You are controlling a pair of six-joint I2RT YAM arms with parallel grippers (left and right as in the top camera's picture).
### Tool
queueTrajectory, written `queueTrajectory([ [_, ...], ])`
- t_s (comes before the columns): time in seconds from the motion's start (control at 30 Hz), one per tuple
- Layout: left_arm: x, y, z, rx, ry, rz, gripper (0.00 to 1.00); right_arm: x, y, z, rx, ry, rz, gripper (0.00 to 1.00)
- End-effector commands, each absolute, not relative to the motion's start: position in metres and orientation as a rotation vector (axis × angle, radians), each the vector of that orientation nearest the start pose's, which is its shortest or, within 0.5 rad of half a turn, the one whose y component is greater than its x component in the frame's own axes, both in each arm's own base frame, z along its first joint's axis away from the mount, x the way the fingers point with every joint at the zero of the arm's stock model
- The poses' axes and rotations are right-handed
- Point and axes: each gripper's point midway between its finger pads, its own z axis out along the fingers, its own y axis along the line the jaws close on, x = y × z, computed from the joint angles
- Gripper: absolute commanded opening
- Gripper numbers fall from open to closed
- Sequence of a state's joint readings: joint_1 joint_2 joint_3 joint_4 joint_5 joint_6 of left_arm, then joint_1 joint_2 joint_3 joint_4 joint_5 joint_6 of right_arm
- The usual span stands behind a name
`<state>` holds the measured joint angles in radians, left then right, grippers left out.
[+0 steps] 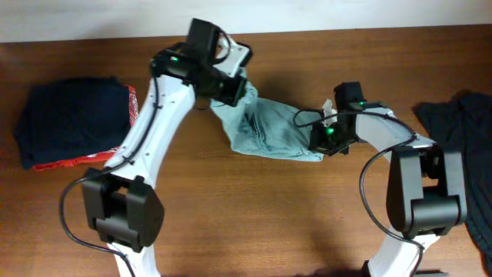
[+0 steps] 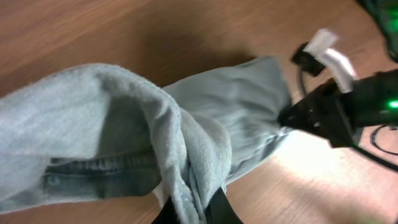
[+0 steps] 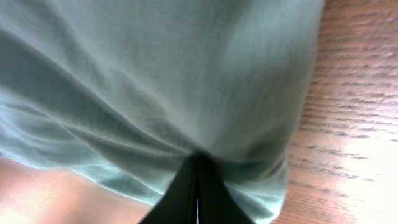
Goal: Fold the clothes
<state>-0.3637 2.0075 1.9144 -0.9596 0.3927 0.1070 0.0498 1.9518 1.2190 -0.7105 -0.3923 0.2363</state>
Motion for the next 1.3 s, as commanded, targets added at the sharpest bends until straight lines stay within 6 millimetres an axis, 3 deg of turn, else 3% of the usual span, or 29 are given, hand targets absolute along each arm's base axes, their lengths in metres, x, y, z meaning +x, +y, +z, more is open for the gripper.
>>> queueTrajectory([
  [0.0, 0.432, -0.262, 0.216, 0.795, 2.424, -0.619, 0.01, 0.39, 0.085, 0.054, 0.261, 2.924, 0.779, 0.06],
  [0.03, 0.431, -0.265, 0.216, 0.794, 2.423, -0.613, 0.01, 0.394, 0.081, 0.07, 0.256, 2.912, 0.788, 0.19],
  [0.1, 0.432, -0.268, 0.216, 0.783, 2.423, -0.595, 0.01, 0.399, 0.074, 0.096, 0.271, 2.901, 0.788, 0.27],
  [0.13, 0.432, -0.27, 0.216, 0.787, 2.417, -0.582, 0.0, 0.403, 0.067, 0.121, 0.254, 2.885, 0.797, 0.33],
  [0.2, 0.432, -0.274, 0.217, 0.792, 2.409, -0.586, 0.01, 0.407, 0.058, 0.146, 0.25, 2.866, 0.793, 0.39],
  [0.3, 0.431, -0.281, 0.22, 0.799, 2.391, -0.594, 0.0, 0.416, 0.042, 0.188, 0.251, 2.806, 0.771, 0.56],
  [0.43, 0.424, -0.304, 0.225, 0.85, 2.337, -0.614, 0.01, 0.43, 0.009, 0.24, 0.293, 2.676, 0.745, 0.62],
  [0.5, 0.42, -0.315, 0.227, 0.875, 2.316, -0.616, 0.01, 0.431, -0.003, 0.251, 0.318, 2.648, 0.73, 0.62],
  [0.67, 0.41, -0.338, 0.217, 0.928, 2.304, -0.563, 0.0, 0.427, -0.023, 0.256, 0.385, 2.635, 0.714, 0.63],
  [0.73, 0.404, -0.348, 0.212, 0.956, 2.303, -0.572, 0.07, 0.425, -0.027, 0.256, 0.38, 2.637, 0.708, 0.62],
  [0.77, 0.398, -0.358, 0.206, 0.983, 2.303, -0.579, 0.18, 0.425, -0.03, 0.256, 0.386, 2.635, 0.707, 0.62],
  [0.8, 0.392, -0.366, 0.202, 1.007, 2.302, -0.585, 0.46, 0.425, -0.031, 0.256, 0.388, 2.635, 0.706, 0.62],
  [0.83, 0.387, -0.375, 0.197, 1.031, 2.302, -0.592, 0.82, 0.425, -0.033, 0.256, 0.394, 2.634, 0.704, 0.62],
  [0.87, 0.382, -0.382, 0.191, 1.052, 2.302, -0.597, 0.99, 0.424, -0.035, 0.256, 0.4, 2.632, 0.702, 0.62],
  [0.97, 0.373, -0.398, 0.189, 1.091, 2.275, -0.614, 0.99, 0.423, -0.042, 0.256, 0.416, 2.627, 0.696, 0.62],
  [1.1, 0.378, -0.409, 0.202, 1.081, 2.208, -0.631, 0.99, 0.422, -0.047, 0.255, 0.428, 2.626, 0.691, 0.62],
  [1.2, 0.392, -0.402, 0.22, 1.034, 2.186, -0.629, 0.99, 0.42, -0.047, 0.254, 0.396, 2.638, 0.681, 0.62],
  [1.27, 0.408, -0.385, 0.239, 0.939, 2.198, -0.632, 0.99, 0.418, -0.046, 0.251, 0.384, 2.652, 0.674, 0.63],
])
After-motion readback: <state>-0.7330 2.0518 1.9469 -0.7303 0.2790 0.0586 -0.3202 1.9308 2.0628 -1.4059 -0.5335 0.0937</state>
